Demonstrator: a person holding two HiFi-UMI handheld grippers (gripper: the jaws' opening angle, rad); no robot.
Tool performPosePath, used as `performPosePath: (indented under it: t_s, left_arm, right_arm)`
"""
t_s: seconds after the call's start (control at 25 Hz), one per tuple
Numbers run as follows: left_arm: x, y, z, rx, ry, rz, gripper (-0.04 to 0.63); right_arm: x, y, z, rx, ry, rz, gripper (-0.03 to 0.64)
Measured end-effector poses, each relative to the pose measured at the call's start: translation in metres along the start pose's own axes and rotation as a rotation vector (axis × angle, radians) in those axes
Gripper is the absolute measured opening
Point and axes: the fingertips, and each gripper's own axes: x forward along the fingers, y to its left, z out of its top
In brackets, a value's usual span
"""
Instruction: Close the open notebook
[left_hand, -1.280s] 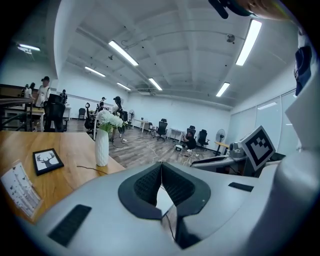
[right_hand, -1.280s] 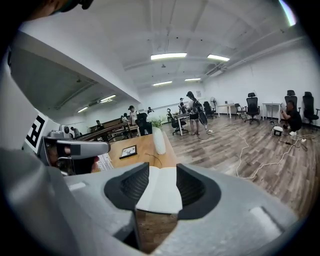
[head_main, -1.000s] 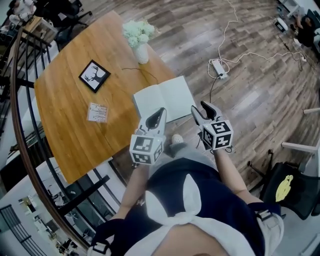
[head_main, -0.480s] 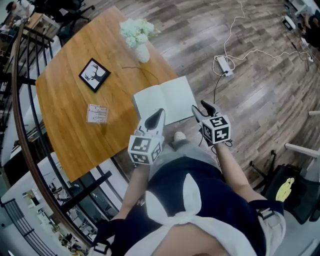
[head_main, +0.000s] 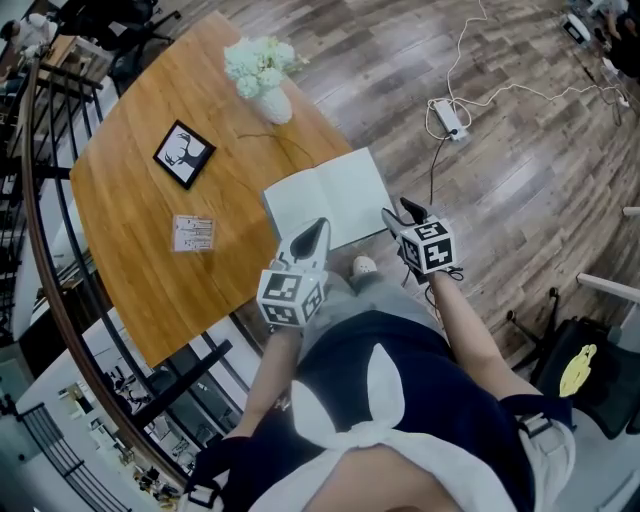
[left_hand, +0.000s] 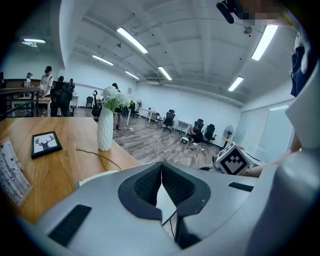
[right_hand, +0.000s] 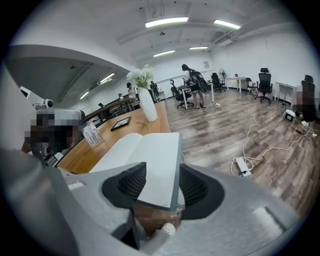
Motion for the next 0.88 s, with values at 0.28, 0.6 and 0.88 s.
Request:
performPosePath:
  t_s: [0.28, 0.6, 0.88]
  left_arm:
    - [0.007, 0.004, -0.008, -0.003, 0.027, 0.001, 0.018]
    - [0.008, 0.009, -0.009, -0.001, 0.040, 0.007, 0.018]
    - [0.011, 0.011, -0.010, 0.007, 0.045, 0.007, 0.018]
  right_arm:
    - [0.019, -0.012, -0.019, 0.042, 0.038, 0.023, 0.207]
    - [0.031, -0.022, -0.040, 0.122, 0.089, 0.037, 0.207]
    - [0.032, -0.026, -0.047, 0.224, 0.073, 0.072, 0.207]
